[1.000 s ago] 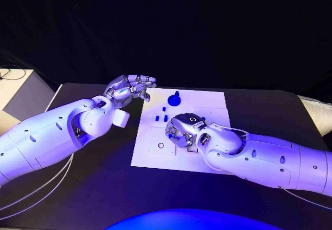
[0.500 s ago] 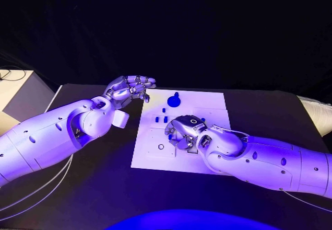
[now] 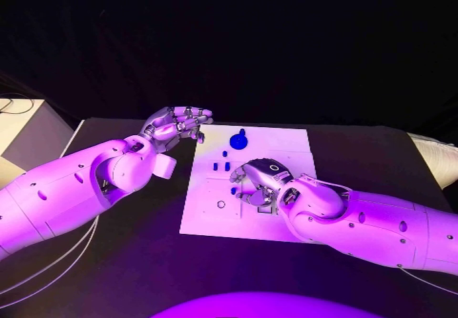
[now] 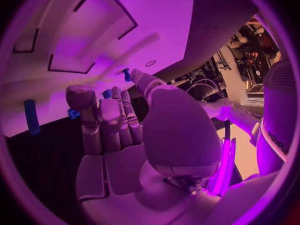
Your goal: Assemble the parts on the task board
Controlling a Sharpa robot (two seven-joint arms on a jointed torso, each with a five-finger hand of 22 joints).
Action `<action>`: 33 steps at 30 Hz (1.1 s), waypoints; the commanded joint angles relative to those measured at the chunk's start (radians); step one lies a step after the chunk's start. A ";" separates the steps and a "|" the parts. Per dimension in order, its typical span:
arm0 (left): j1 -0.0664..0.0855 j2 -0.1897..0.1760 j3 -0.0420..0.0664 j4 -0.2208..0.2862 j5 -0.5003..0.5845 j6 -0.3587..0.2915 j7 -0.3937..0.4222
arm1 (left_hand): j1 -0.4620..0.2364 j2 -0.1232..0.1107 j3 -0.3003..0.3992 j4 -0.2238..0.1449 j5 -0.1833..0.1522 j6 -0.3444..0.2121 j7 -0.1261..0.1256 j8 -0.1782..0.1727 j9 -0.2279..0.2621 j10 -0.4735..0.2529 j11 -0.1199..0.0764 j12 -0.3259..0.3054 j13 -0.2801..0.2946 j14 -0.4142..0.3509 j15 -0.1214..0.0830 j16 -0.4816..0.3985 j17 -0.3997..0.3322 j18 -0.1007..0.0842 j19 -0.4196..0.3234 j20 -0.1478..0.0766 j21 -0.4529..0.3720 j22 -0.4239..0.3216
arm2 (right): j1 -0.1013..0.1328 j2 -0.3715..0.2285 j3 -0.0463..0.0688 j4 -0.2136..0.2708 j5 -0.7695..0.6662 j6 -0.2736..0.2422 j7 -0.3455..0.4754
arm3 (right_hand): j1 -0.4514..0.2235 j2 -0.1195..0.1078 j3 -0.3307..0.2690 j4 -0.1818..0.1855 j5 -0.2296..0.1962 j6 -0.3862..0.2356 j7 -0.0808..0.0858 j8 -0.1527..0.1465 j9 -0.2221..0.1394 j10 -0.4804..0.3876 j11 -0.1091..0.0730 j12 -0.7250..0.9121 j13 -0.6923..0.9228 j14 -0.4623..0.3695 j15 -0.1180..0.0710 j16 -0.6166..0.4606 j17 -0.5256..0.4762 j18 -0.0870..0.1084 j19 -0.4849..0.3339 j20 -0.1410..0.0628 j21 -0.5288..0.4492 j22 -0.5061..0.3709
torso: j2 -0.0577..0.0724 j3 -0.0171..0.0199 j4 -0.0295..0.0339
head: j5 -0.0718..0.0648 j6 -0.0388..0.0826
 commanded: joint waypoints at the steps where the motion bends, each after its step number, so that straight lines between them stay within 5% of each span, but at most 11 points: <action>1: -0.001 0.000 0.001 0.001 -0.001 0.010 0.002 | -0.001 0.001 -0.003 -0.001 0.001 -0.001 0.003 -0.005 -0.001 -0.003 0.002 -0.004 -0.001 0.002 0.007 0.001 0.001 0.014 0.007 0.000 -0.002 0.001 | 0.010 -0.029 0.004 0.030 0.027 -0.065 0.016 | 0.010 -0.006 -0.006 0.005 0.005 0.001 0.006 -0.005 -0.002 -0.003 -0.002 0.006 0.001 -0.007 -0.002 -0.005 -0.004 0.018 -0.009 -0.001 -0.006 -0.003 | -0.001 -0.0013 0.0002 | 0.000 0.004; 5: -0.002 -0.002 0.001 0.000 -0.001 0.009 0.002 | -0.001 0.001 -0.003 -0.001 0.001 -0.001 0.003 -0.005 -0.001 -0.003 0.002 -0.004 -0.001 0.002 0.007 0.001 0.001 0.014 0.007 0.000 -0.002 0.001 | 0.030 -0.076 0.012 0.068 0.073 -0.072 0.029 | 0.016 -0.007 -0.009 0.026 0.008 0.011 0.009 -0.006 -0.006 0.028 -0.009 0.038 0.004 0.006 -0.007 0.015 0.017 0.011 0.013 -0.005 0.029 0.032 | -0.001 0.0003 -0.0031 | -0.003 0.011; 8: -0.003 -0.002 0.001 -0.001 -0.001 0.010 0.002 | -0.001 0.001 -0.003 -0.001 0.001 -0.001 0.003 -0.005 -0.001 -0.003 0.002 -0.004 -0.001 0.002 0.007 0.001 0.001 0.014 0.007 0.000 -0.002 0.001 | 0.055 -0.115 0.020 0.087 0.134 -0.027 0.045 | 0.024 -0.009 0.005 0.034 0.011 0.016 0.008 -0.008 -0.008 0.050 -0.012 0.054 0.004 0.022 -0.011 0.040 0.052 0.002 0.037 -0.009 0.070 0.070 | -0.001 0.0002 -0.0037 | -0.007 0.014; 18: -0.021 -0.005 0.001 -0.005 0.002 0.011 0.003 | -0.003 -0.001 -0.005 0.000 0.000 -0.006 0.006 -0.009 -0.003 -0.002 0.003 -0.004 -0.001 0.001 0.008 0.001 0.002 0.014 0.007 0.001 -0.002 0.001 | 0.137 -0.212 0.030 0.056 0.183 0.105 0.074 | 0.025 -0.027 0.035 0.049 0.011 0.015 0.006 -0.017 -0.015 0.078 -0.017 0.060 0.000 0.048 -0.015 0.100 0.138 -0.024 0.093 -0.014 0.195 0.188 | -0.005 -0.0026 -0.0083 | -0.016 0.018; 24: -0.026 -0.002 0.001 -0.003 0.004 0.008 0.000 | -0.004 -0.001 -0.005 0.000 0.000 -0.006 0.006 -0.009 -0.003 -0.002 0.003 -0.004 -0.001 0.001 0.008 0.001 0.002 0.014 0.007 0.001 -0.002 0.001 | 0.153 -0.221 0.032 0.004 0.154 0.184 0.095 | 0.022 -0.046 0.020 0.053 0.012 0.012 0.001 -0.021 -0.017 0.069 -0.019 0.049 -0.002 0.050 -0.016 0.112 0.150 -0.032 0.111 -0.016 0.238 0.228 | -0.005 -0.0030 -0.0055 | -0.018 0.018; 33: -0.028 -0.001 0.001 -0.001 0.006 0.007 -0.001 | -0.004 -0.001 -0.005 0.000 0.000 -0.006 0.006 -0.009 -0.003 -0.002 0.003 -0.004 -0.001 0.001 0.008 0.001 0.002 0.014 0.007 0.001 -0.002 0.001 | 0.153 -0.186 0.024 -0.045 0.100 0.231 0.087 | 0.030 -0.040 -0.027 0.060 0.024 0.010 -0.004 -0.024 -0.018 0.060 -0.019 0.040 0.000 0.050 -0.016 0.123 0.158 -0.034 0.116 -0.016 0.249 0.241 | -0.004 -0.0029 -0.0039 | -0.018 0.015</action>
